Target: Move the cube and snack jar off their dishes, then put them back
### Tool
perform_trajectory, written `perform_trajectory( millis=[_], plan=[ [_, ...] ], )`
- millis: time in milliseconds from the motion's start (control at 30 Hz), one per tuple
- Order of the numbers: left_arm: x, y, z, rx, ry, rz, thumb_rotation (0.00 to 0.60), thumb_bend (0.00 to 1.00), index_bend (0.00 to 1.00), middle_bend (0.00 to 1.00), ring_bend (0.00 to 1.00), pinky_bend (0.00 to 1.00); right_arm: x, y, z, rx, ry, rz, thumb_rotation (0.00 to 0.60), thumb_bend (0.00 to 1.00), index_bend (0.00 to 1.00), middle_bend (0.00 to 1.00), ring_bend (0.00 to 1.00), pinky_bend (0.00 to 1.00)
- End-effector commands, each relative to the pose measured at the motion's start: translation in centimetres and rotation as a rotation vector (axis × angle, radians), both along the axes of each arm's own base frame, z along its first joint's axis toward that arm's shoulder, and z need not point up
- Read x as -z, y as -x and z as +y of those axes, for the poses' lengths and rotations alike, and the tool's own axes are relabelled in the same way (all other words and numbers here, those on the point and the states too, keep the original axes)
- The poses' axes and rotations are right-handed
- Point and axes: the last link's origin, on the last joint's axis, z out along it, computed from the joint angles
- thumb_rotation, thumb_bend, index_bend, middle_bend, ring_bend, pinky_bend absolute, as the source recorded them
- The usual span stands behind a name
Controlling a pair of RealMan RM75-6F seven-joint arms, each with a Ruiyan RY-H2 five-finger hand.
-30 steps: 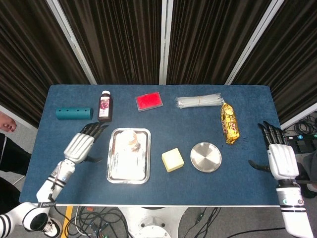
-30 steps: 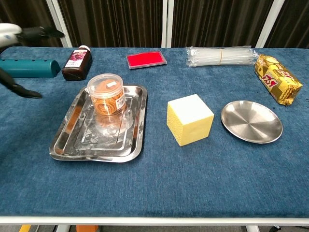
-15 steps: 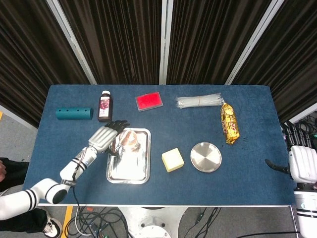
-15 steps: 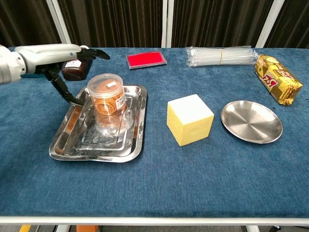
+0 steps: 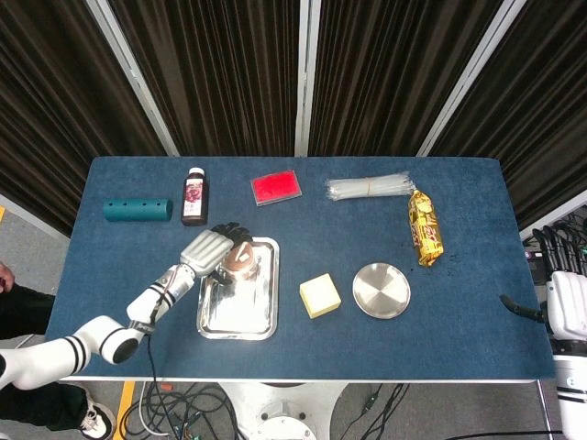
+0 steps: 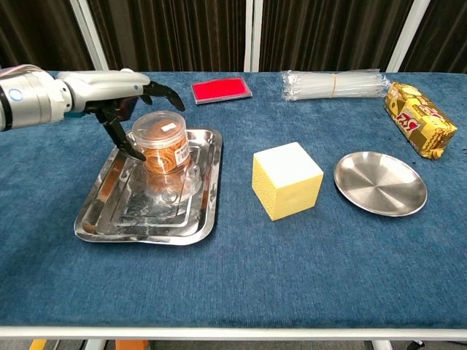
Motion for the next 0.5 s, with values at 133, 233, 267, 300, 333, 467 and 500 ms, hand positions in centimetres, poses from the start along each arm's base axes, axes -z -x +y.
perform_trajectory(
  millis=[133, 233, 267, 300, 333, 467, 500],
  plan=[
    [1.1, -0.5, 0.3, 0.021, 0.021, 0.024, 0.6, 0.14, 0.2, 0.12, 0.08, 0.17, -0.1, 0.4, 0.1, 0.014, 0.002, 0.002, 0.6, 0.0, 0.0, 0.0, 0.0, 0.0],
    [1.5, -0.5, 0.5, 0.023, 0.017, 0.036, 0.6, 0.17, 0.22, 0.18, 0.15, 0.21, -0.2, 0.6, 0.1, 0.018, 0.003, -0.001, 0.6, 0.0, 0.0, 0.0, 0.0, 0.0],
    [1.6, -0.4, 0.6, 0.022, 0.015, 0.041, 0.6, 0.18, 0.23, 0.2, 0.17, 0.23, -0.2, 0.7, 0.2, 0.018, 0.004, -0.002, 0.6, 0.0, 0.0, 0.0, 0.0, 0.0],
    [1.6, -0.3, 0.6, 0.021, 0.015, 0.046, 0.6, 0.18, 0.24, 0.21, 0.19, 0.25, -0.2, 0.7, 0.2, 0.019, 0.005, -0.003, 0.6, 0.0, 0.0, 0.0, 0.0, 0.0],
    [1.6, -0.2, 0.7, 0.02, 0.015, 0.052, 0.6, 0.19, 0.25, 0.23, 0.2, 0.27, -0.2, 0.8, 0.2, 0.02, 0.005, -0.004, 0.6, 0.0, 0.0, 0.0, 0.0, 0.0],
    [1.6, -0.4, 0.8, 0.022, 0.007, 0.049, 0.6, 0.19, 0.28, 0.27, 0.27, 0.37, -0.2, 1.1, 0.2, 0.027, 0.008, -0.008, 0.6, 0.0, 0.0, 0.0, 0.0, 0.0],
    [1.5, -0.5, 0.8, 0.025, 0.003, 0.045, 0.6, 0.19, 0.29, 0.29, 0.29, 0.39, -0.2, 1.2, 0.2, 0.028, 0.009, -0.009, 0.6, 0.0, 0.0, 0.0, 0.0, 0.0]
  ],
)
